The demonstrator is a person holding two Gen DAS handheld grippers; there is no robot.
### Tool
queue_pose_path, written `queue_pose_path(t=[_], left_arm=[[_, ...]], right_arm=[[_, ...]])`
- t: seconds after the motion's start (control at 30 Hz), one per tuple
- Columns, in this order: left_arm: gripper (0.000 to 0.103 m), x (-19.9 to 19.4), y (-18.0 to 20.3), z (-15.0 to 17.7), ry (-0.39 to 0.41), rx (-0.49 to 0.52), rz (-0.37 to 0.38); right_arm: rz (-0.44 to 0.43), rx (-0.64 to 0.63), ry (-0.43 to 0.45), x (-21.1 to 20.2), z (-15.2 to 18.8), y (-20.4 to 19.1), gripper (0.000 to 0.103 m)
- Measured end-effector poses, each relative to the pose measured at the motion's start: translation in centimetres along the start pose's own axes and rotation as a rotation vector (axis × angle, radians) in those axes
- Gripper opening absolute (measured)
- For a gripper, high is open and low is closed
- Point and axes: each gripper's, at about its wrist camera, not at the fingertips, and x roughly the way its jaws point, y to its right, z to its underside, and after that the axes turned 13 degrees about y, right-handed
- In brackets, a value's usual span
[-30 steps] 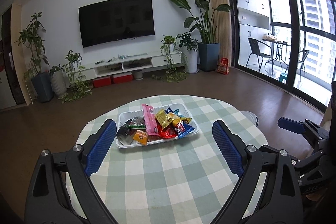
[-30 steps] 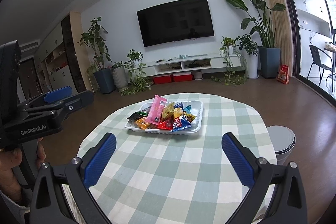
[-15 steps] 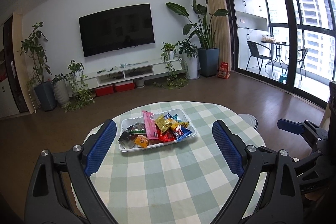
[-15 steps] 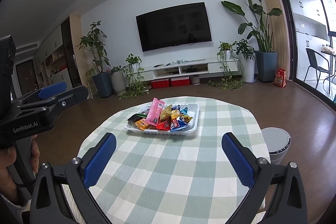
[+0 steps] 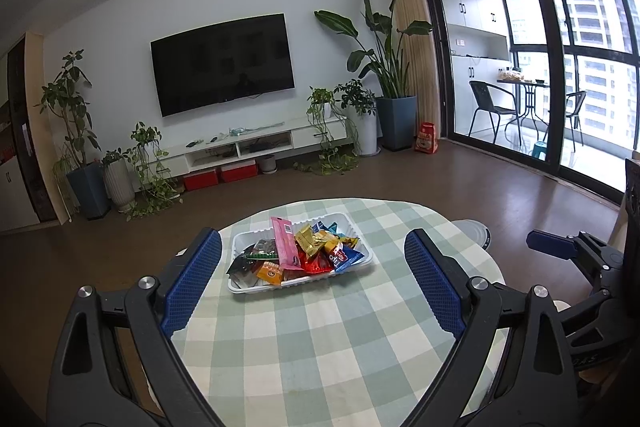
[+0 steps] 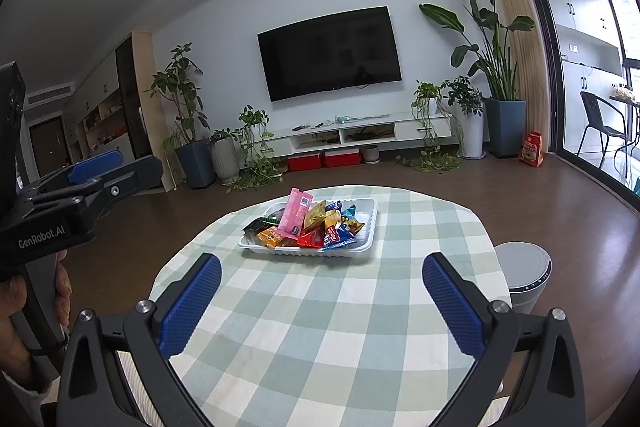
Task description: Organize snacks
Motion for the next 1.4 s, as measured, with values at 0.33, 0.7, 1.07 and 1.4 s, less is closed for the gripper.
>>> queue_pose_path(t=[0.33, 0.7, 1.07, 1.4], left_arm=[[0.093, -0.23, -0.04, -0.53, 0.004, 0.004, -0.002], [0.093, -0.27, 0.03, -0.42, 0.006, 0.006, -0.002], [0.093, -0.39, 0.06, -0.53, 0.007, 0.005, -0.003], [0.093, -0.4, 0.1, -0.49, 0.007, 0.006, -0.002]], right_arm=[[0.001, 0.0, 0.004, 0.11, 0.11, 0.02, 0.103], [0.001, 0.0, 0.005, 0.14, 0.22, 0.06, 0.103], [-0.001, 0.003, 0.002, 0.02, 0.32, 0.1, 0.103], [-0.001, 0.001, 0.001, 0.11, 0.36, 0.09, 0.103]])
